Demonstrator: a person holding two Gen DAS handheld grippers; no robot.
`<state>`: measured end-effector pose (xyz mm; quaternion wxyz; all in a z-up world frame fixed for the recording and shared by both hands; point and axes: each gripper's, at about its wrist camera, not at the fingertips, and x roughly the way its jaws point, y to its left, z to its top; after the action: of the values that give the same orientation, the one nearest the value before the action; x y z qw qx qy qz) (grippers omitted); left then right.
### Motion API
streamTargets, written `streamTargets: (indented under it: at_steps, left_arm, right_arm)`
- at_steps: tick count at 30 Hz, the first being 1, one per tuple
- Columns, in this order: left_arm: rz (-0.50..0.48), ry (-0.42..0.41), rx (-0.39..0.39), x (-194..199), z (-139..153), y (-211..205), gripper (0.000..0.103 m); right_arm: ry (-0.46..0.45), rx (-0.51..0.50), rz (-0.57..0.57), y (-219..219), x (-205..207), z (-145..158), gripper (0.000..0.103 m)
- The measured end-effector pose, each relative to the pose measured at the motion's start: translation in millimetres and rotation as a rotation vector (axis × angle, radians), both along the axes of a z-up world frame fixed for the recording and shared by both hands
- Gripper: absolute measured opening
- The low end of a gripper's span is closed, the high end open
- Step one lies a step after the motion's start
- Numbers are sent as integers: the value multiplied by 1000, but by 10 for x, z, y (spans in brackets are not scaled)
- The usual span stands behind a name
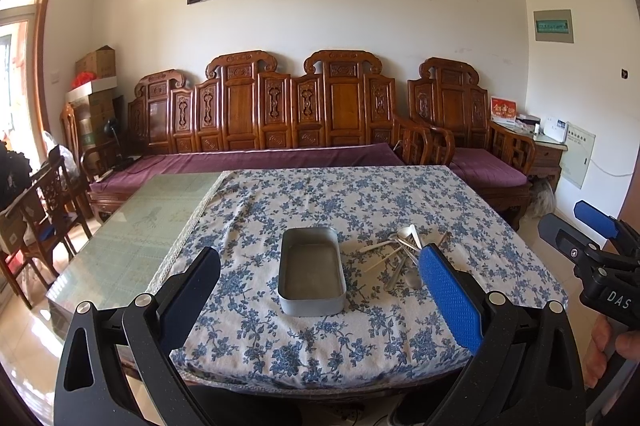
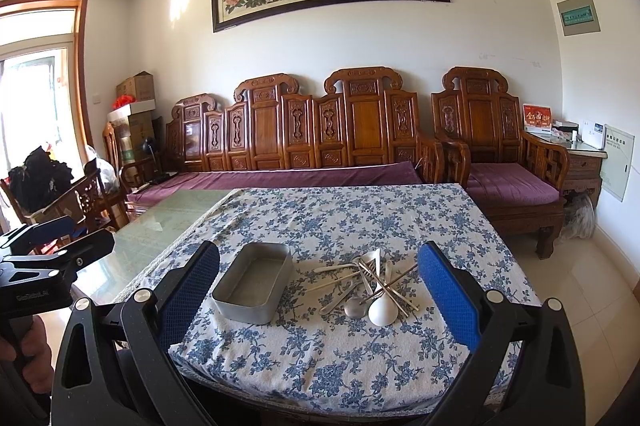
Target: Organize utensils
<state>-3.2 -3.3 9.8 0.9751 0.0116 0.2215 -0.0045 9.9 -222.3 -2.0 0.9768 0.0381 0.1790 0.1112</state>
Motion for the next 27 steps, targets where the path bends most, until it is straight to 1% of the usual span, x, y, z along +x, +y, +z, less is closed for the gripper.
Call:
streamTargets:
  at_steps: [17,23,27]
  left_arm:
    - [-15,8,1,16,-28,-47,96]
    - [-36,56,13,150,-198,-73,96]
    - [-57,109,15,296,-371,-79,96]
  right_arm:
    - [3,0,-3,-20,25,29,100]
    - [20,-1,-1,-86,97,-21,100]
    - [33,-7,19,-105,152,-162,94]
